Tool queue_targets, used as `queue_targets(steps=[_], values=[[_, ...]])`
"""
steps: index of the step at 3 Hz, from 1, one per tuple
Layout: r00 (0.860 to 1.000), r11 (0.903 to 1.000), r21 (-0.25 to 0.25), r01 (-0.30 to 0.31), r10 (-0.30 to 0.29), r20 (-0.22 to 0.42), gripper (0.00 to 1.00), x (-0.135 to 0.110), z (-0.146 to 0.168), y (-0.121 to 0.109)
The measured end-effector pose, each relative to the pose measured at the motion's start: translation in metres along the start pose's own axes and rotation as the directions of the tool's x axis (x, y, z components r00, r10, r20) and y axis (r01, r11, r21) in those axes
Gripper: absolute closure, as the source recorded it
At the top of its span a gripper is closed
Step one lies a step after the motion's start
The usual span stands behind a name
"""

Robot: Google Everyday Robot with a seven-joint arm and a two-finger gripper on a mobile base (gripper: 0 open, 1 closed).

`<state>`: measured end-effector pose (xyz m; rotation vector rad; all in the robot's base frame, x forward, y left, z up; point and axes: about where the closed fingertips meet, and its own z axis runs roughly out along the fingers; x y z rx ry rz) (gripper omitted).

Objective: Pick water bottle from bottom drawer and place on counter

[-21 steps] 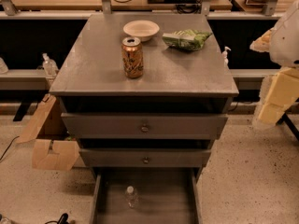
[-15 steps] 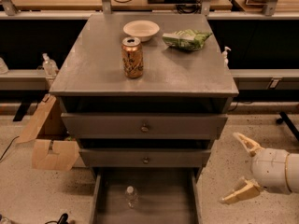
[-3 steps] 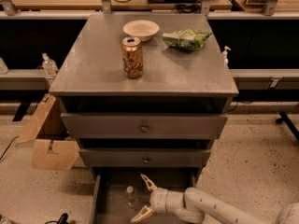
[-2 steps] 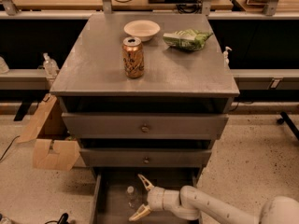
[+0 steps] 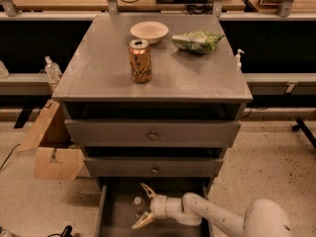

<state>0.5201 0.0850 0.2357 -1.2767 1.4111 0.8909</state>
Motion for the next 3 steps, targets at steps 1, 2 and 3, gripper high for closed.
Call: queue_targets(steps=[1,2,3], values=[[1.0,0.9997,-0.014,-0.018,0.018,0.013,0.24,0.014,0.012,-0.003],[0.998,0.9972,-0.048,-0.057,0.058,0.017,0.45,0.011,0.016,0.01],[0.998,0.9967,-0.062,-0.052,0.054,0.032,0.7,-0.034,-0.002,0.016]])
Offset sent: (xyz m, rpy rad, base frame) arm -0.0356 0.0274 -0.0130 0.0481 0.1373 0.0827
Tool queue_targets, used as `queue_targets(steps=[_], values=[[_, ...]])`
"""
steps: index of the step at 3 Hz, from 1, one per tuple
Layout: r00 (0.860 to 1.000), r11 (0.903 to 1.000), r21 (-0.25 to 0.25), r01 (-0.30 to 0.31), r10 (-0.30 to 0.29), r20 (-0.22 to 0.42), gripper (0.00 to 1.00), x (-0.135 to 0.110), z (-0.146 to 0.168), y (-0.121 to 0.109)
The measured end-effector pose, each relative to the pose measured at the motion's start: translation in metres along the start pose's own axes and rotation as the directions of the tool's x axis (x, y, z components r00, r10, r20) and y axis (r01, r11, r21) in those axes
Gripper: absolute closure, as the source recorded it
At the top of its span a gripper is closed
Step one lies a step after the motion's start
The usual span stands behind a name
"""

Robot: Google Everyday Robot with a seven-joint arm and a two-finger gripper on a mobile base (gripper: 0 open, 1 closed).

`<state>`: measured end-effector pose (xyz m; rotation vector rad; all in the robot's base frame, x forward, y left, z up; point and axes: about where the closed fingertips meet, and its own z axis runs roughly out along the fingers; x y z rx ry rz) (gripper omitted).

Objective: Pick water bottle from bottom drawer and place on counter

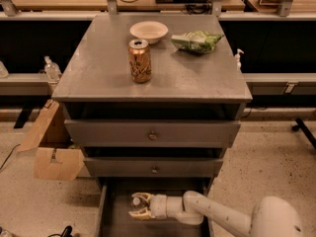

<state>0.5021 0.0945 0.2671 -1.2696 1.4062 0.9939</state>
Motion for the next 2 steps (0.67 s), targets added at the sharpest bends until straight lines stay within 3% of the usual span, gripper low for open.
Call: queue_targets(steps=[1,2], values=[[1.0,0.9996,0.02,0.02,-0.02,0.005,0.93,-0.079,-0.04,-0.001],[0.998,0.9992,-0.04,-0.009,0.011,0.063,1.0,-0.209,-0.073,0.038]])
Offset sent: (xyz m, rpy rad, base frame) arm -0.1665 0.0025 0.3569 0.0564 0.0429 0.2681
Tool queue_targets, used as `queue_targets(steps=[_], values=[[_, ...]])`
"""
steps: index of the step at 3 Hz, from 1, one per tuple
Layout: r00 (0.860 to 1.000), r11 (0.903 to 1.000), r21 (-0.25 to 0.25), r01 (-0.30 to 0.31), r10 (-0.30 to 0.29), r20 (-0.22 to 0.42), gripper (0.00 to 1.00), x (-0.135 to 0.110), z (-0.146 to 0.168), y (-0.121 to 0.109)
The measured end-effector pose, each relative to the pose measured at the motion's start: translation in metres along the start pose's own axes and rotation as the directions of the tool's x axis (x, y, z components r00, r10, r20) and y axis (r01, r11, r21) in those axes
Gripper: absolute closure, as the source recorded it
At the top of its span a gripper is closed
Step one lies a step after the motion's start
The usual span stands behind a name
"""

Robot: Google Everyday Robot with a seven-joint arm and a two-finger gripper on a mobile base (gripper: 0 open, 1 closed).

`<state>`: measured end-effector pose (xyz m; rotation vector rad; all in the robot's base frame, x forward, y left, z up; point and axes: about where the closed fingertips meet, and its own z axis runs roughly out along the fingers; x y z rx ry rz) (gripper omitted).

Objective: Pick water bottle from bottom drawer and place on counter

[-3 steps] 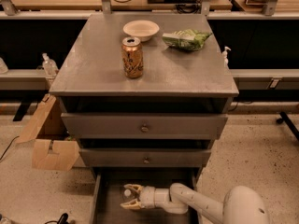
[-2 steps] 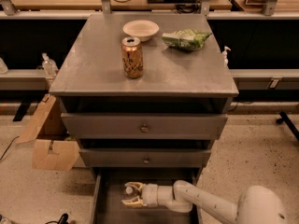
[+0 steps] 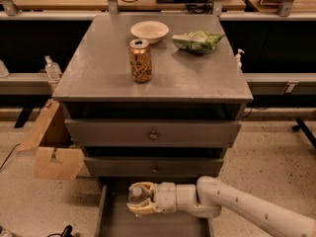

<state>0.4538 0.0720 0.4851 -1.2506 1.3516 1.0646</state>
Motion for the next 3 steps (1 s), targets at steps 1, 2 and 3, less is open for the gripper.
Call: queue_targets(steps=[1,2,3], values=[[0.999,0.997,-0.078,-0.002,0.005,0.043,1.0,-0.097,-0.013,0.047],[0.999,0.9976,-0.068,0.013,-0.009,0.054,1.0,-0.197,-0.02,0.062],[0.999,0.9991,0.019,0.037,-0.037,0.019,1.0,-0.283,-0.027,0.042]])
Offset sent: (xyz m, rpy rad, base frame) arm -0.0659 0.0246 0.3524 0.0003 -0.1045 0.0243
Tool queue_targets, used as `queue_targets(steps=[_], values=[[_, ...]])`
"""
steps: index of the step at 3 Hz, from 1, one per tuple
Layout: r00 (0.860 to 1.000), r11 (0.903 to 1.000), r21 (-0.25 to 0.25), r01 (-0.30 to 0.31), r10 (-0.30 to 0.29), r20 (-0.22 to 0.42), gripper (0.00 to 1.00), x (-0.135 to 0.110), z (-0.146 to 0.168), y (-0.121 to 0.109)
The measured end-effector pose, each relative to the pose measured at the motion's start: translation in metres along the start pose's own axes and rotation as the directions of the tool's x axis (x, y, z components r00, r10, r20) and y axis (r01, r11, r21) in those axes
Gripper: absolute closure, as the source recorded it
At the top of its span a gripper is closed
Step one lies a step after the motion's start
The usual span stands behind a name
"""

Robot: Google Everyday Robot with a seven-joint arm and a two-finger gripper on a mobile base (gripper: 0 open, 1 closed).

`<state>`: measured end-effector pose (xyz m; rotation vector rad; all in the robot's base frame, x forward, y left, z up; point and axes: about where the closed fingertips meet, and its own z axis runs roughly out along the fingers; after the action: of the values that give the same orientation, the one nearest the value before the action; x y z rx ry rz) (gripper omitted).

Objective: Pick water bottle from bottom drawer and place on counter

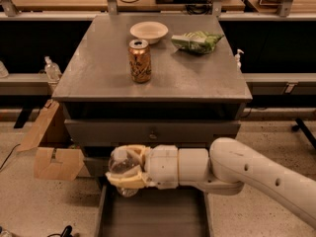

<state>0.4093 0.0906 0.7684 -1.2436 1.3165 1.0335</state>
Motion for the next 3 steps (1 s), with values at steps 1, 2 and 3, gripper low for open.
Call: queue_targets(steps=[1,2,3], values=[[0.999,0.9964,0.084,-0.014,0.018,-0.051,1.0,-0.054,0.004,-0.039],[0.999,0.9964,0.084,-0.013,0.018,-0.05,1.0,-0.054,0.004,-0.039],[0.999,0.9961,0.088,0.009,-0.005,-0.047,1.0,-0.068,0.004,-0.045]])
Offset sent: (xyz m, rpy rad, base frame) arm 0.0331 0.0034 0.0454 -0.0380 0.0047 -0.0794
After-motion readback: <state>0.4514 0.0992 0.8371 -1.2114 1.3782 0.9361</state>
